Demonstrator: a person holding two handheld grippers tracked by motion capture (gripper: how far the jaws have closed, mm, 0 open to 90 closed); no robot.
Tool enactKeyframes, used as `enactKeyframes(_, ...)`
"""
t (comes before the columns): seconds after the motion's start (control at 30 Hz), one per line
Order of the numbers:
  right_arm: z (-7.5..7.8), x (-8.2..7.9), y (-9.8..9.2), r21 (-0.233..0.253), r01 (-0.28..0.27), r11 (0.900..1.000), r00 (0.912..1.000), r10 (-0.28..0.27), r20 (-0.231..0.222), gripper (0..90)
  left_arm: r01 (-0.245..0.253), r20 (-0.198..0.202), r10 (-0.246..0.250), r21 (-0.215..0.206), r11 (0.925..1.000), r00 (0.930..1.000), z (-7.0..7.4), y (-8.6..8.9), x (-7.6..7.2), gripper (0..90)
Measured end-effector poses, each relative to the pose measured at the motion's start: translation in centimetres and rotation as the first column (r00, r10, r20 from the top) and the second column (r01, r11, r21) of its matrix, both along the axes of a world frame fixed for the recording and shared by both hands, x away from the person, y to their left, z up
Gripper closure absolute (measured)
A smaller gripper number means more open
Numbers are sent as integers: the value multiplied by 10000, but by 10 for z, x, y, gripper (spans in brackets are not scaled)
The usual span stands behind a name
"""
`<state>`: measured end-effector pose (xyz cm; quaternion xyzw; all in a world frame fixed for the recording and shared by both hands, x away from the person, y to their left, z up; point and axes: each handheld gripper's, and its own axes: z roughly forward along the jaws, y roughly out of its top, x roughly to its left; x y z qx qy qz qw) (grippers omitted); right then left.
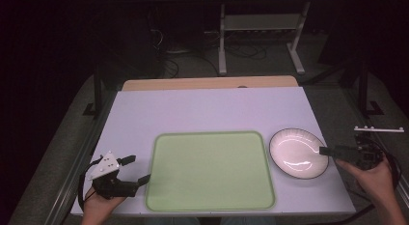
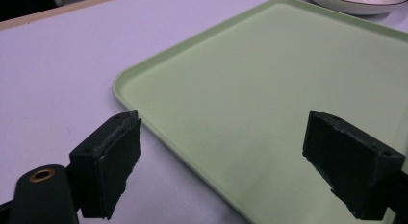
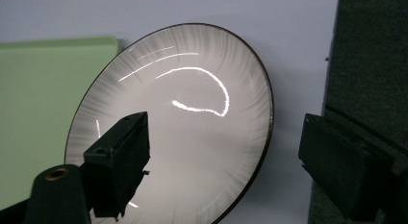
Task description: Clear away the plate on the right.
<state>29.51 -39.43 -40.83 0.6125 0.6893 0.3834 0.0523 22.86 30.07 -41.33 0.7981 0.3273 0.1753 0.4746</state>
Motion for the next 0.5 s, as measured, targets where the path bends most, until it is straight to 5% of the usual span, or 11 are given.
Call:
enactKeyframes(0.27, -10, 16, -9, 524, 573, 9970, 9947, -525, -889, 283, -27, -39, 27, 2, 10000, 10000, -1, 1, 1, 133)
enactKeyframes(0.5, -23, 26, -6, 728, 813, 9940, 9766, -648, -2051, 415, -43, -71, 43, 3, 10000, 10000, -1, 2, 1, 133)
